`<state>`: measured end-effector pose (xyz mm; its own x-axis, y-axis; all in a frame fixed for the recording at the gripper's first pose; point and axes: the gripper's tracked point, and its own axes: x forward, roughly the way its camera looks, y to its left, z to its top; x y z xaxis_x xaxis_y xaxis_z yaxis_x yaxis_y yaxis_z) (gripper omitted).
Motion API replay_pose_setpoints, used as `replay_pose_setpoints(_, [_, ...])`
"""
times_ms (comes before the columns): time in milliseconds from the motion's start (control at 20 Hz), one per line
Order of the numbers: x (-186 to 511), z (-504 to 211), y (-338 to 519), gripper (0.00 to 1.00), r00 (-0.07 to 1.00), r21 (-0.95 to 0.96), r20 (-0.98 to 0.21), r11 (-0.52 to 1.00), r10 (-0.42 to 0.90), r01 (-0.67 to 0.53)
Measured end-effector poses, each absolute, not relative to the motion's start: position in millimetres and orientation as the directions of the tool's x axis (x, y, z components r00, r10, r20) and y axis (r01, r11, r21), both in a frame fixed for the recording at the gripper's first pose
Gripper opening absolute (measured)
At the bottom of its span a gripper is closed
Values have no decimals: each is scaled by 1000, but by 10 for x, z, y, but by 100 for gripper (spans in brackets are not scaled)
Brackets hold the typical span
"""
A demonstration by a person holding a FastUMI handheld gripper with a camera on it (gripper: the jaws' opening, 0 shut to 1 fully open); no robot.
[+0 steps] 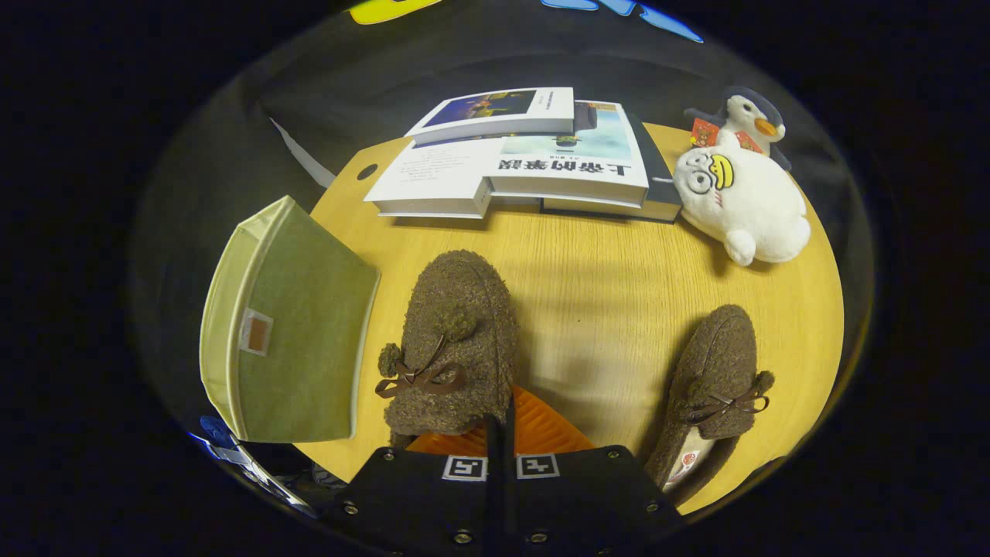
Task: Open the storage box then place both shoes into the box .Put the left shoe in first, then the right shoe, with the right side of both shoes facing outward in a uniform manner.
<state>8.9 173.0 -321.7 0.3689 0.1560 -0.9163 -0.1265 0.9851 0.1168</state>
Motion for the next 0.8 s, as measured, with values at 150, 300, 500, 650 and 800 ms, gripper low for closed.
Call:
replay_pose_setpoints(150, [133, -2900, 1879, 0, 391, 119, -904, 980, 173, -158])
replay_pose_setpoints(300, [167, -2620, 2043, 0, 404, 126, -896, 978, 185, -168])
replay_pose_setpoints(500, [210, -2273, 2427, 0, 406, 170, -883, 967, 235, -190])
replay_pose_setpoints(650, [272, -2069, 2845, 0, 401, 207, -869, 949, 290, -238])
replay_pose_setpoints(800, [311, -1980, 3280, 0, 383, 235, -861, 930, 334, -282])
